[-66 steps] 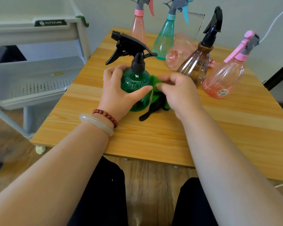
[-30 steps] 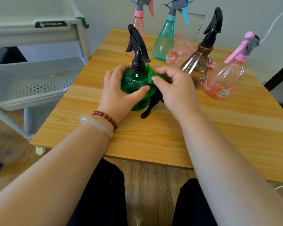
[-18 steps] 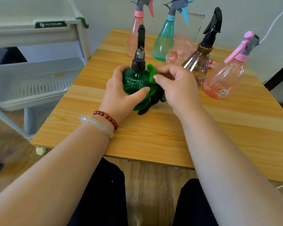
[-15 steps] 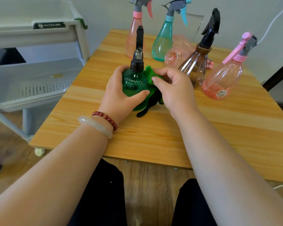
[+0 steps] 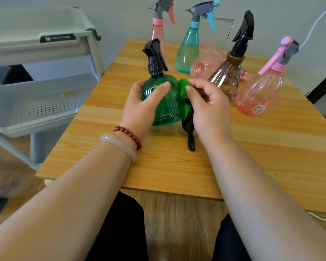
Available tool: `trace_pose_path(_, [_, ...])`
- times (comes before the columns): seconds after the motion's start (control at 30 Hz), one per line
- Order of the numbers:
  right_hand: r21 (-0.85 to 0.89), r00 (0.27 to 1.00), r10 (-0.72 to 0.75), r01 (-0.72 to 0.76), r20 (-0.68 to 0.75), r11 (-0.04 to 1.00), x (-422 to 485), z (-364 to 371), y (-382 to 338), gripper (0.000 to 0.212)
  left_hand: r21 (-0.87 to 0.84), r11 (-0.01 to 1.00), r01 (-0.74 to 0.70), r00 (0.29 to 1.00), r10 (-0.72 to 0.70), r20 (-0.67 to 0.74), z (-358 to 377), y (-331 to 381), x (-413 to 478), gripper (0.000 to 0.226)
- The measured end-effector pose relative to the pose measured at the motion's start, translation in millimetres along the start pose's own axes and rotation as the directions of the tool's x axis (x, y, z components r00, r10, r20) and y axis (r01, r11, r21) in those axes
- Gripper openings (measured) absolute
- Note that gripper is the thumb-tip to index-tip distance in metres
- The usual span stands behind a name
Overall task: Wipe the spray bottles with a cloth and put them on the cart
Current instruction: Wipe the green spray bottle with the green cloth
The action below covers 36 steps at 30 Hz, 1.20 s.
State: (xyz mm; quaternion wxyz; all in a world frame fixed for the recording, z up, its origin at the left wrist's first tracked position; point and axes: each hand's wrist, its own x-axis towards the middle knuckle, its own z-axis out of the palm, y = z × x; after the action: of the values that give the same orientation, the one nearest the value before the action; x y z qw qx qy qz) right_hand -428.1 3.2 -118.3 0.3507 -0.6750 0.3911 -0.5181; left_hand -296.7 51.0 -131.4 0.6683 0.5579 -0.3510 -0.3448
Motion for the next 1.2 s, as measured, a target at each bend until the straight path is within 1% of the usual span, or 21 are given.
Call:
trace_pose_path(0.07, [0.026, 1.000, -0.024, 0.024, 0.013, 0.999, -1.6, 1.3, 0.5, 0.020, -0.076, 0.996, 0.055, 0.998, -0.053, 0.022, 6.2, 2.4, 1.6, 0.059])
trace_pose_path(0.13, [-0.065, 0.988, -0.154, 0.155, 0.031, 0.986, -6.5, 0.4, 1.9, 0.029, -0.110, 0.990, 0.092, 0.996, -0.091, 0.021, 11.7, 2.6, 4.7, 0.073])
trace_pose_path(0.23, [-0.229, 0.903, -0.413, 0.430, 0.122, 0.873, -11.0, -2.6, 6.9, 0.036, -0.155, 0.982, 0.104, 0.995, -0.102, 0.021, 18.7, 4.3, 3.9, 0.082])
trace_pose_path(0.3, [-0.267, 0.860, -0.478, 0.511, 0.181, 0.817, -8.3, -5.5, 8.0, 0.036, -0.150, 0.984, 0.092, 0.996, -0.088, 0.027, 20.9, 3.1, 3.7, 0.074])
trace_pose_path(0.33, [-0.271, 0.864, -0.469, 0.503, 0.182, 0.821, -5.9, -6.9, 8.1, 0.036, -0.146, 0.986, 0.087, 0.996, -0.081, 0.043, 21.9, 2.1, 3.4, 0.061])
trace_pose_path(0.4, [-0.252, 0.922, -0.367, 0.387, 0.124, 0.887, -2.8, -11.0, 7.9, 0.036, -0.135, 0.988, 0.069, 0.996, -0.060, 0.070, 24.9, 0.4, 0.7, 0.041])
trace_pose_path(0.47, [-0.236, 0.961, -0.268, 0.276, 0.069, 0.932, -3.2, -15.1, 9.8, 0.037, -0.103, 0.993, 0.055, 0.996, -0.047, 0.077, 28.8, 1.2, -3.2, 0.045])
trace_pose_path(0.53, [-0.270, 0.944, -0.323, 0.327, 0.060, 0.906, -8.5, -15.4, 8.8, 0.036, -0.079, 0.996, 0.031, 0.998, -0.027, 0.056, 32.4, 2.7, -5.7, 0.054])
trace_pose_path(0.6, [-0.311, 0.886, -0.447, 0.461, 0.119, 0.831, -16.2, -14.6, 6.5, 0.035, -0.049, 0.999, 0.022, 1.000, -0.022, 0.011, 34.9, 5.7, -6.7, 0.065])
trace_pose_path(0.67, [-0.316, 0.847, -0.505, 0.532, 0.167, 0.786, -19.1, -16.6, 5.1, 0.035, -0.042, 0.999, 0.020, 1.000, -0.021, -0.014, 36.8, 6.6, -9.4, 0.071])
trace_pose_path(0.7, [-0.302, 0.863, -0.482, 0.506, 0.155, 0.808, -18.7, -19.7, 5.8, 0.034, -0.041, 0.999, 0.020, 1.000, -0.021, -0.011, 37.4, 6.6, -11.9, 0.070])
trace_pose_path(0.77, [-0.223, 0.949, -0.304, 0.316, 0.087, 0.922, -15.5, -29.2, 5.5, 0.035, -0.060, 0.997, 0.038, 0.999, -0.038, 0.006, 39.4, 7.3, -18.6, 0.070])
trace_pose_path(0.8, [-0.189, 0.972, -0.227, 0.235, 0.063, 0.954, -15.0, -33.4, 6.7, 0.035, -0.070, 0.996, 0.060, 0.998, -0.059, 0.015, 40.7, 8.1, -21.9, 0.075])
trace_pose_path(0.83, [-0.180, 0.978, -0.206, 0.210, 0.041, 0.961, -16.6, -36.2, 6.2, 0.035, -0.075, 0.994, 0.083, 0.996, -0.082, 0.019, 42.7, 10.3, -26.0, 0.080])
trace_pose_path(0.9, [-0.213, 0.948, -0.317, 0.313, 0.014, 0.926, -24.2, -36.4, 2.7, 0.034, -0.055, 0.994, 0.099, 0.995, -0.099, -0.003, 45.2, 16.9, -31.2, 0.082])
trace_pose_path(0.97, [-0.263, 0.872, -0.484, 0.484, 0.068, 0.835, -32.0, -33.9, 0.3, 0.032, -0.022, 0.995, 0.094, 0.995, -0.095, -0.031, 45.3, 19.4, -32.8, 0.071])
trace_pose_path(1.03, [-0.267, 0.829, -0.542, 0.558, 0.137, 0.786, -33.5, -34.3, 1.7, 0.032, -0.008, 0.996, 0.094, 0.995, -0.095, -0.033, 44.4, 18.6, -34.6, 0.055])
trace_pose_path(1.07, [-0.257, 0.842, -0.521, 0.539, 0.139, 0.802, -32.8, -36.5, 3.7, 0.032, -0.015, 0.995, 0.101, 0.995, -0.101, -0.019, 44.1, 16.8, -36.1, 0.042])
trace_pose_path(1.1, [-0.235, 0.879, -0.463, 0.477, 0.115, 0.847, -31.6, -40.1, 4.3, 0.033, -0.028, 0.994, 0.106, 0.994, -0.106, -0.003, 43.9, 16.6, -38.4, 0.032])
trace_pose_path(1.13, [-0.195, 0.926, -0.370, 0.377, 0.075, 0.905, -30.9, -43.7, 3.7, 0.033, -0.040, 0.993, 0.114, 0.993, -0.113, 0.013, 43.7, 16.5, -40.0, 0.033])
trace_pose_path(1.2, [-0.158, 0.968, -0.248, 0.250, 0.028, 0.955, -32.3, -46.7, 3.9, 0.034, -0.056, 0.989, 0.140, 0.990, -0.139, 0.031, 47.6, 18.1, -44.9, 0.064])
